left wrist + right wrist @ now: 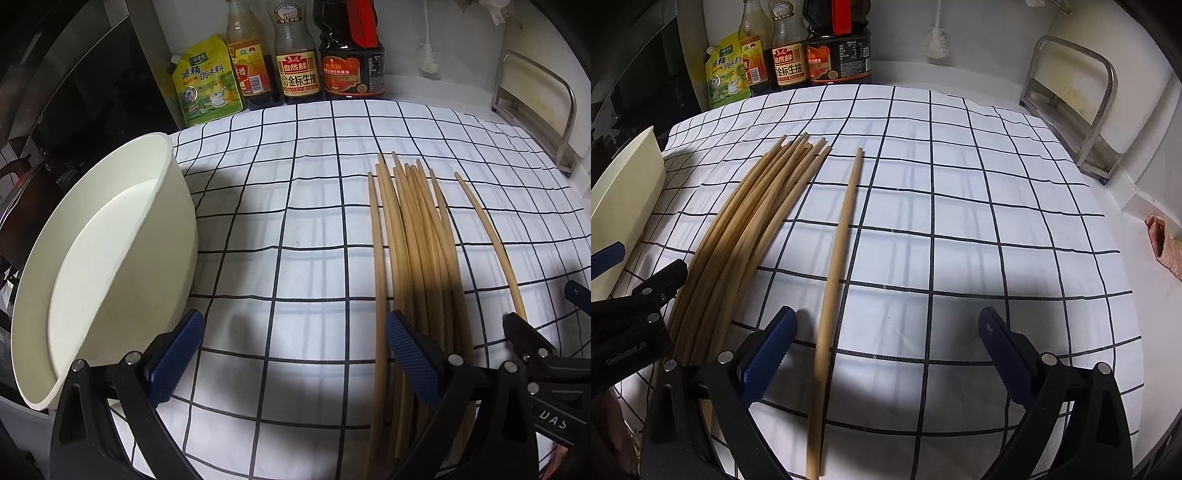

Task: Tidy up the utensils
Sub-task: 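Lower the right tool onto a wooden chopstick and close it while the left tool grasps another, then carry the chopstick in the right tool into the white bowl and open while the left tool does likewise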

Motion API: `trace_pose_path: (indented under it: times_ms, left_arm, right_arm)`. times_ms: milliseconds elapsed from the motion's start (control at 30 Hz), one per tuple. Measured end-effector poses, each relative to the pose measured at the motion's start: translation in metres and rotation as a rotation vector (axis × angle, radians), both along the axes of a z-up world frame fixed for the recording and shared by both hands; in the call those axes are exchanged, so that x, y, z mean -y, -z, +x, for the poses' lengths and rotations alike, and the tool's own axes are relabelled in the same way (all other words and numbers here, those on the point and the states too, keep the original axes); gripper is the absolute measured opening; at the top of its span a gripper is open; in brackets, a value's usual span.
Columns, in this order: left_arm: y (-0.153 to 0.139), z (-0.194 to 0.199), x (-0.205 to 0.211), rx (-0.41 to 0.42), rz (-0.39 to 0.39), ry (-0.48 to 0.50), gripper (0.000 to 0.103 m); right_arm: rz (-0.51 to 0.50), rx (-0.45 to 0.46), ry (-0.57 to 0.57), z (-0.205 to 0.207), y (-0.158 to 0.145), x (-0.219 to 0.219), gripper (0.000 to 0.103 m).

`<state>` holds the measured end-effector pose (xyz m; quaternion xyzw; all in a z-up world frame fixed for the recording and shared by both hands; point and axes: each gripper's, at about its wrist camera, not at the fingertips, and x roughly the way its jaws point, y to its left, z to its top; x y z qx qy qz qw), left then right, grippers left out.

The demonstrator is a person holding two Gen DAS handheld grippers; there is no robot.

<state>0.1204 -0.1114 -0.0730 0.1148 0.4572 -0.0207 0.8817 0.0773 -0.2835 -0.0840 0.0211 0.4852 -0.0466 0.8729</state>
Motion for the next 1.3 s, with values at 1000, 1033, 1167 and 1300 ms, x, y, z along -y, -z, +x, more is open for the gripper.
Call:
trace_pose_path:
  times_ms: [1000,1033,1167,1300]
  left_arm:
    - [0.006,-0.002,0.011,-0.051,-0.14,0.075,0.008]
    - [0.005,-0.002,0.01,-0.055,-0.149,0.076,0.007]
    - [0.0,-0.002,0.004,-0.068,-0.208,0.072,0.007]
    - [-0.014,-0.007,0.0,-0.042,-0.235,0.082,0.007]
  right_arm:
    - [-0.006,0.073,-0.038,-0.002,-0.005,-0.012,0.006]
    - [0.006,0.075,-0.035,-0.002,-0.006,-0.011,0.006]
    - [0.072,0.074,-0.025,-0.003,-0.007,-0.006,0.006]
    - [0.127,0.094,-0.024,-0.007,-0.017,-0.006,0.006]
